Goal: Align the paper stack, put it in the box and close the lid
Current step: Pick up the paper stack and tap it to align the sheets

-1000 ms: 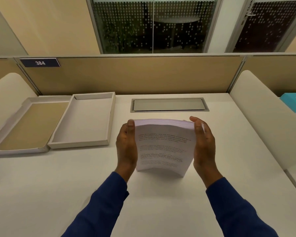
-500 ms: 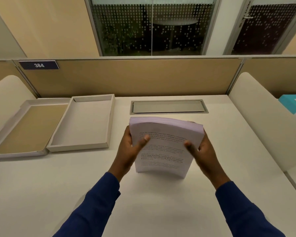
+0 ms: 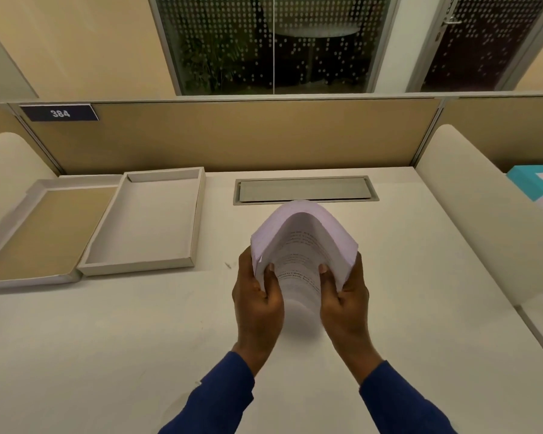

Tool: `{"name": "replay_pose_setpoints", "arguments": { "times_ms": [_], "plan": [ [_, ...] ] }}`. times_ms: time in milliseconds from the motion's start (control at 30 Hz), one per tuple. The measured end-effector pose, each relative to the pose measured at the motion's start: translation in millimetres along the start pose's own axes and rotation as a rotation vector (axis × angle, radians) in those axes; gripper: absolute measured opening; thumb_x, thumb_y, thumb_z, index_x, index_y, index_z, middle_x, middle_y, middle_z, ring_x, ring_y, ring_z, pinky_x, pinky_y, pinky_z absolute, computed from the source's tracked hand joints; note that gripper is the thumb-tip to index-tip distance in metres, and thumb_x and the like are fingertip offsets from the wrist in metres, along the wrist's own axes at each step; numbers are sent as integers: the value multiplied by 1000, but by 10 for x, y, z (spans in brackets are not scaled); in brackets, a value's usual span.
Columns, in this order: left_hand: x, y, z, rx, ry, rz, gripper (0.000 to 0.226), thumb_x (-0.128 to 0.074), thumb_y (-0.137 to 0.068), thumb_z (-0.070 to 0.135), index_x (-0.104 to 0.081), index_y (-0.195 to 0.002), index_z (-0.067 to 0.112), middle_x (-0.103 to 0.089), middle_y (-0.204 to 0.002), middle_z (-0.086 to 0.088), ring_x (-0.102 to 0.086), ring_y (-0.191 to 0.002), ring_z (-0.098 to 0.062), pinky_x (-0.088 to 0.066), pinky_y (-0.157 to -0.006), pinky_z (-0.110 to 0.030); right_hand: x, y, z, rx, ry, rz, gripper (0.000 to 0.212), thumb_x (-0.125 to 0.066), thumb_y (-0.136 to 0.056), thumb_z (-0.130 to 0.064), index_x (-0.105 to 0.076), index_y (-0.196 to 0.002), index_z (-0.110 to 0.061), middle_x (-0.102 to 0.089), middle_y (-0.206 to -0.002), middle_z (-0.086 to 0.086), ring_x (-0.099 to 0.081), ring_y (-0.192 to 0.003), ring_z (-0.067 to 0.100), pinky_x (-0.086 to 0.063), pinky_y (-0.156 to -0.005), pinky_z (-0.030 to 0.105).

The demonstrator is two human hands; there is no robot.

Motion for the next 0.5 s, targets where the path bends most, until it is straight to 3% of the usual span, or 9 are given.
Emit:
{"name": "replay_pose_setpoints", "arguments": {
  "times_ms": [133, 300, 433, 500],
  "plan": [
    [-62, 133, -121, 42, -75, -25, 59, -51, -97, 31, -27, -136, 68, -52, -128, 29, -59, -120, -10, -62, -87, -32, -171, 115, 104, -29, 34, -32, 52, -49, -95, -48, -27, -138, -67, -51, -131, -31, -54, -122, -5, -59, -86, 21],
    [44, 41, -91, -25, -61, -40, 59, -51, -97, 28, -29, -138, 65, -52, -128, 28, -58, -123, -14, -62, -87, -32, -88, 82, 123, 47, 23, -58, 60, -52, -101, -22, -30, -140, -61, -52, -128, -29, -53, -124, -2, -57, -83, 14],
    [67, 63, -220, 22, -68, -69, 57, -51, -97, 32, -29, -137, 66, -52, -127, 28, -56, -125, -10, -61, -90, -37, -102, 97, 218, 22, 36, -97, 63, -53, -101, -21, -28, -139, -65, -52, -128, -31, -53, -124, -2, -58, -87, 18],
    [93, 12, -246, 35, -54, -85, 54, -52, -97, 31, -32, -135, 64, -54, -124, 28, -58, -121, -6, -62, -86, -31, -89, 45, 191, 20, 44, -99, 63, -55, -100, -19, -30, -137, -64, -53, -124, -34, -55, -120, -4, -58, -82, 16]
  ]
}}
Point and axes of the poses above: each hand's wrist, its own y-axis away from the middle knuckle, its own x-axis out of the back of the hand, z = x × y, the point moved 3 cm from there along -y, towards the middle knuckle
